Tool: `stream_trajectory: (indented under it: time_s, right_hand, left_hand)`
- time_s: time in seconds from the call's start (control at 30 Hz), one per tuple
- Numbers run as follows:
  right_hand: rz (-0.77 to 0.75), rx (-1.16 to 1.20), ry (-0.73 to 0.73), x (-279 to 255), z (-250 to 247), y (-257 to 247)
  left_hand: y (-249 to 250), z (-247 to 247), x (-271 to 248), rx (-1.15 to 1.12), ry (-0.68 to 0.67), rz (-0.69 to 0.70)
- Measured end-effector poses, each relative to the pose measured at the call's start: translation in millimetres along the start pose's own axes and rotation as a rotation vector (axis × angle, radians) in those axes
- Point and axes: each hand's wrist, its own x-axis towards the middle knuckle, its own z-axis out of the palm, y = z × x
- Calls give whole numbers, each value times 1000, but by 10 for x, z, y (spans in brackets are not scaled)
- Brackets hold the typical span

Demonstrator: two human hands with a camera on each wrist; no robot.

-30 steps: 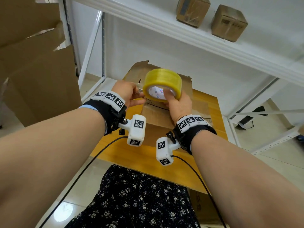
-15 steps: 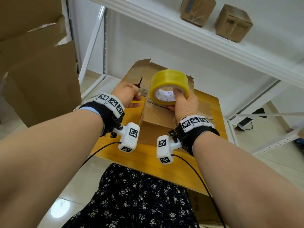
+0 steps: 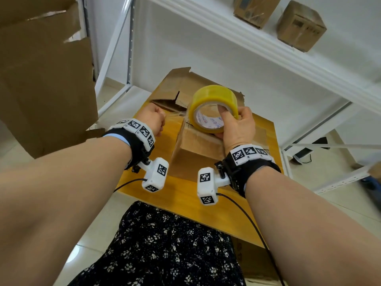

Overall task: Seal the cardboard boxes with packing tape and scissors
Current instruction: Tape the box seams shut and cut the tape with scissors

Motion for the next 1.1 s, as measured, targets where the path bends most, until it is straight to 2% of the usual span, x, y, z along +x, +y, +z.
stream_trajectory:
  time_s: [0.17,0.53,0.6,0.77,0.9,1.1]
  right_hand:
    - [33,56,-3,4,-9,19]
    - [31,18,-19,-15,13,-8]
    - [33,18,-15,-13,11,-7]
    - [44,12,-20,-3,-9,9]
    - [50,5,-20,6,-5,13]
    - [115,105,0,13,-53,32]
  left_hand:
    - [-105,108,49,-32,-29,2]
    - [-397,300,39,-90,-133,19]
    - [-419,336,49,-30,-149,36]
    - [-410,428,7,313,-160,131]
    - [-405,428,-5,372,-176,184]
    - [-566,335,-34,505,-202,127]
